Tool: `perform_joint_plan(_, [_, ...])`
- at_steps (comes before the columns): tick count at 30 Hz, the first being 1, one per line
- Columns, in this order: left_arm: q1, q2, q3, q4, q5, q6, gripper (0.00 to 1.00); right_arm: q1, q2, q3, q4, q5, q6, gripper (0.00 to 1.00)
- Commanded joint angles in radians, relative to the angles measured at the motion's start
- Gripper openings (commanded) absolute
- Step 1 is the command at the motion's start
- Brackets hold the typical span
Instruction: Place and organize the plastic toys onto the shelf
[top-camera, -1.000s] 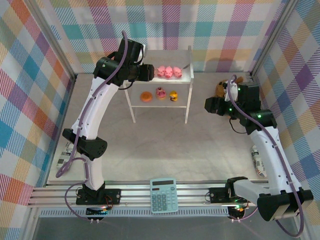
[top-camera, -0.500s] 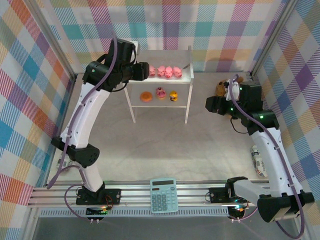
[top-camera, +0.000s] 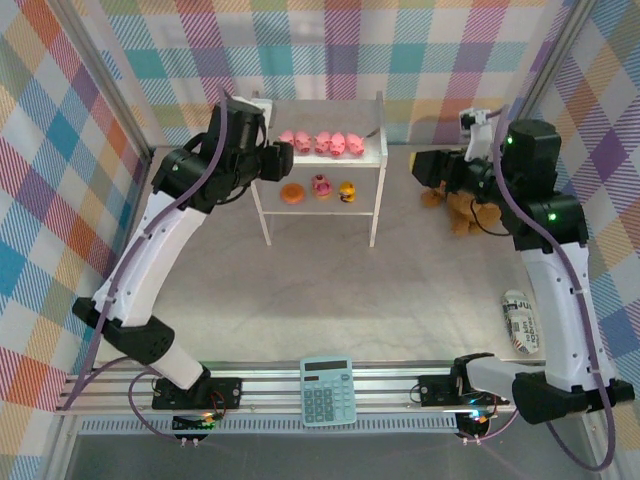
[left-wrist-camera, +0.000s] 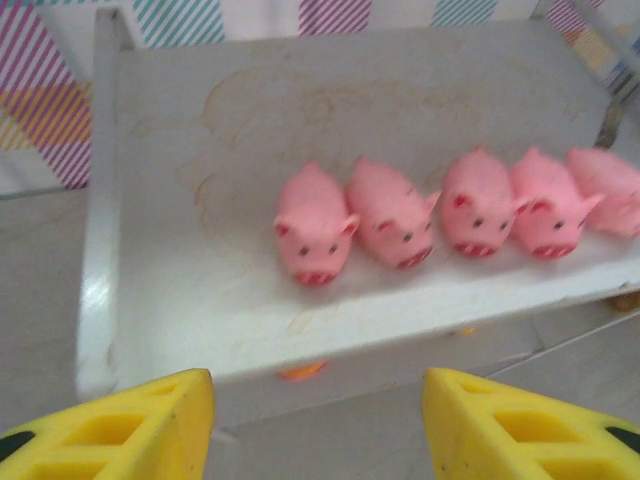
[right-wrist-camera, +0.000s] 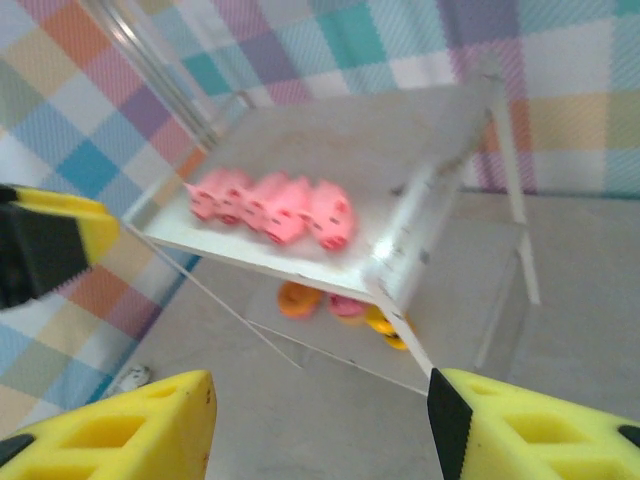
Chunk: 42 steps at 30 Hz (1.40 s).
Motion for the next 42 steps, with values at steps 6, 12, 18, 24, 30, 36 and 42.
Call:
perform_joint_plan(6, [0.015,-0.166,-0.172,0.084,-0.013,0.017,0.59,0.168,0.179,0.188,-0.031,-0.144,0.026,0.59])
perform_joint_plan(12, [0.074,-0.227,-0.242,0.104,0.027,0.016,0.6,0.298,0.321,0.344,-0.148,-0.059,-0.041,0.59])
perform_joint_plan(18, [0.108,-0.244,-0.284,0.131,0.065,0.015,0.61,0.368,0.449,0.484,-0.228,0.035,-0.068,0.59])
perform_joint_plan(24, [0.139,-0.253,-0.314,0.159,0.106,0.016,0.61,0.397,0.523,0.56,-0.264,0.12,-0.079,0.59])
perform_joint_plan(30, [0.175,-0.258,-0.339,0.179,0.148,0.016,0.62,0.41,0.599,0.639,-0.303,0.154,-0.084,0.59])
perform_joint_plan(36, [0.209,-0.268,-0.359,0.19,0.181,0.016,0.61,0.418,0.651,0.688,-0.326,0.19,-0.085,0.59])
perform_joint_plan(42, [0.235,-0.276,-0.375,0.205,0.204,0.019,0.62,0.425,0.677,0.717,-0.342,0.217,-0.087,0.59])
